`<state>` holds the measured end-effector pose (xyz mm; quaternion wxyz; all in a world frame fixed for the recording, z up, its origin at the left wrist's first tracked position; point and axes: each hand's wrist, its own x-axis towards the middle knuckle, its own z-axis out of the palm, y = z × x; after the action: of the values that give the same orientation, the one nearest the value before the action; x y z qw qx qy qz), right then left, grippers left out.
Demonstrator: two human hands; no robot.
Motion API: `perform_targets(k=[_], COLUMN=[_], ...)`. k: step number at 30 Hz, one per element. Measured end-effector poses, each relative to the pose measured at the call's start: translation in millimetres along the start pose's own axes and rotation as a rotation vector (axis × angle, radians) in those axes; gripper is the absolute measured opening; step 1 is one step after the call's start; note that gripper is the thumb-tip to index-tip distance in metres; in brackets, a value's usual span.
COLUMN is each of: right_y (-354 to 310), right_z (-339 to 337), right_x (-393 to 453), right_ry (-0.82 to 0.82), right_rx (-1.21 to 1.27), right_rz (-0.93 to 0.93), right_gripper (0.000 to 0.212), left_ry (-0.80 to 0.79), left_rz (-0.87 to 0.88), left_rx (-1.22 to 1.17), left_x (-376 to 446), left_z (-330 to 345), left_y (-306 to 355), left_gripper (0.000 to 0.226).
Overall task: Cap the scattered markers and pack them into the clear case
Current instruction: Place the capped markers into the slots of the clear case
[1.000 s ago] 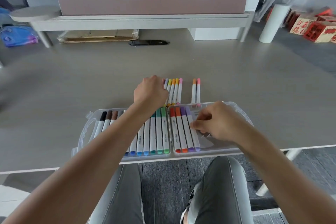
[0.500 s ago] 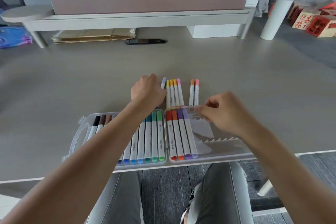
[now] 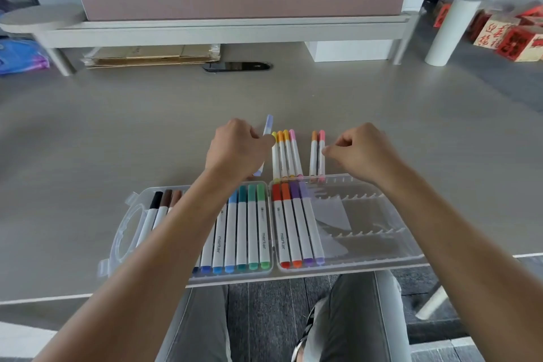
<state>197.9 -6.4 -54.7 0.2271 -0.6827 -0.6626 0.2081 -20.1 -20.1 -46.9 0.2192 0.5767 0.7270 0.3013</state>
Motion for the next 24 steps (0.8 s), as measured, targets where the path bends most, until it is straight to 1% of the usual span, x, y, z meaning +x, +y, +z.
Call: perform_targets(k=[2, 6, 10, 13, 15, 19, 24], right_y=[-2, -10, -24, -37, -48, -73, -100], right_z=[2, 9, 17, 24, 31, 56, 77], right_x=[4, 7, 7, 6, 8, 12, 19], right_ry=[-0.004, -0.021, -0.044, -0.073, -0.087, -0.109, -0.079], right_rx=[-0.015, -0.02, -0.025, -0.034, -0.029, -0.062, -0.264], right_rz=[0.01, 0.004, -0.054, -0.096, -0.118, -0.162, -0.205], right_gripper=[0.032, 0.03, 0.029, 0.024, 0.025, 0.028, 0.037], left_ry=[-0.024, -0.05, -0.053, -0.058, -0.043, 0.038, 0.087], left_rz=[-0.015, -0.022, -0.031, -0.061, -0.079, -0.113, -0.138], left_rx=[-0.099, -0.19, -0.256, -0.309, -0.329, -0.363, -0.372], left_x=[-11, -33, -51, -60, -64, -70, -78], left_z=[-5, -12, -18, -24, -27, -35, -46], left_y=[-1, -6, -14, -19, -23, -33, -46], left_gripper=[0.033, 0.028, 0.025, 0.02, 0.019, 0.019, 0.019])
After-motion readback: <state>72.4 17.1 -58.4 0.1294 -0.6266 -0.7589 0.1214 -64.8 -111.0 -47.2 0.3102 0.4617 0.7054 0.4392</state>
